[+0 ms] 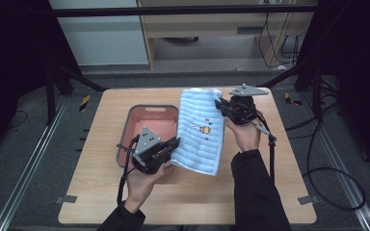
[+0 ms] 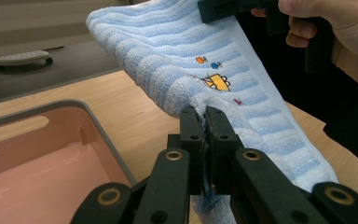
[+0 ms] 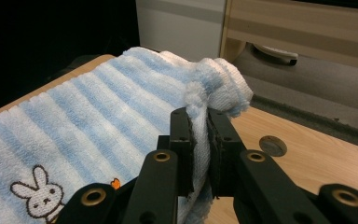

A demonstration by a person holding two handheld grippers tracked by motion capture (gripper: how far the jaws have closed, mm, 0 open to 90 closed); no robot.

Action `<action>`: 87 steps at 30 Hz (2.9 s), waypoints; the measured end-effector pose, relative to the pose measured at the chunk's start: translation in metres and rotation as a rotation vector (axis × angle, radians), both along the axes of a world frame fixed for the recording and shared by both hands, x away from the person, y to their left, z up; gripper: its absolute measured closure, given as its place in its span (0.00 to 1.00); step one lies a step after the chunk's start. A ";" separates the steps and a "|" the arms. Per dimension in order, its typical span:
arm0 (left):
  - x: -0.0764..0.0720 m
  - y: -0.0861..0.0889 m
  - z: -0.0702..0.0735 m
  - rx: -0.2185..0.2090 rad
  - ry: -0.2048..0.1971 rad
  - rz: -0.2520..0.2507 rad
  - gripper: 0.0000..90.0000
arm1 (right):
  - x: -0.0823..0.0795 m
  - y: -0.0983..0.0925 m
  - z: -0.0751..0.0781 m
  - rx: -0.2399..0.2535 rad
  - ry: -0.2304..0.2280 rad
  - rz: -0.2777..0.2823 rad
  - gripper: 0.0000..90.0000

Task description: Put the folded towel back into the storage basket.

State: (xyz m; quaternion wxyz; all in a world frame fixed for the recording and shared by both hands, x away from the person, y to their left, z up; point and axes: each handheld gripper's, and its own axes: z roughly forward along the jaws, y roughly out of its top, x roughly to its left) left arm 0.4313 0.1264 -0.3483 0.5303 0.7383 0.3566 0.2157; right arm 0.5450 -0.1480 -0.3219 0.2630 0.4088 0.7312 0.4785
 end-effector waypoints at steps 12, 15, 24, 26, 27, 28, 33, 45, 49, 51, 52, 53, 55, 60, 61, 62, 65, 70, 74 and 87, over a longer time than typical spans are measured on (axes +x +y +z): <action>0.002 0.027 0.009 -0.008 -0.023 0.046 0.96 | 0.012 0.030 0.007 0.014 -0.012 0.031 0.91; 0.003 0.035 0.011 -0.011 -0.026 0.059 0.96 | 0.015 0.039 0.011 0.019 -0.017 0.042 0.91; 0.008 0.058 0.013 -0.020 -0.026 0.104 0.96 | 0.027 0.066 0.014 0.023 -0.029 0.073 0.91; 0.009 0.062 0.013 -0.018 -0.026 0.112 0.96 | 0.030 0.071 0.014 0.027 -0.030 0.080 0.91; 0.010 0.064 0.012 -0.017 -0.026 0.114 0.96 | 0.032 0.074 0.013 0.027 -0.031 0.083 0.91; 0.010 0.066 0.012 -0.017 -0.026 0.117 0.96 | 0.033 0.077 0.012 0.025 -0.030 0.085 0.91; 0.015 0.078 0.007 -0.016 -0.016 0.142 0.96 | 0.042 0.090 0.007 0.035 -0.021 0.099 0.91; 0.026 0.099 -0.003 -0.015 0.004 0.196 0.96 | 0.058 0.115 -0.005 0.060 -0.023 0.131 0.91; 0.029 0.105 -0.006 -0.018 0.011 0.214 0.96 | 0.063 0.124 -0.009 0.058 -0.022 0.135 0.91; 0.030 0.107 -0.008 -0.013 0.015 0.218 0.96 | 0.065 0.129 -0.012 0.053 -0.024 0.142 0.91; 0.031 0.108 -0.009 -0.010 0.016 0.222 0.96 | 0.066 0.132 -0.013 0.050 -0.025 0.145 0.91; 0.031 0.109 -0.010 -0.008 0.017 0.226 0.96 | 0.067 0.134 -0.014 0.048 -0.029 0.148 0.91; 0.033 0.111 -0.012 -0.004 0.023 0.231 0.96 | 0.069 0.137 -0.016 0.046 -0.029 0.151 0.91; 0.037 0.114 -0.019 0.006 0.037 0.240 0.96 | 0.075 0.142 -0.021 0.036 -0.024 0.151 0.91; 0.038 0.115 -0.020 0.011 0.041 0.242 0.96 | 0.076 0.143 -0.023 0.036 -0.020 0.152 0.91; 0.039 0.115 -0.021 0.015 0.043 0.243 0.96 | 0.077 0.144 -0.024 0.035 -0.018 0.152 0.91; 0.040 0.116 -0.024 0.023 0.050 0.247 0.96 | 0.079 0.146 -0.029 0.023 -0.012 0.155 0.91; 0.042 0.115 -0.030 0.038 0.063 0.247 0.96 | 0.079 0.148 -0.033 0.016 -0.009 0.155 0.91; 0.044 0.115 -0.035 0.052 0.075 0.249 0.96 | 0.079 0.150 -0.037 0.005 -0.008 0.160 0.91; 0.044 0.113 -0.051 0.107 0.111 0.247 0.96 | 0.083 0.154 -0.057 -0.027 0.032 0.166 0.91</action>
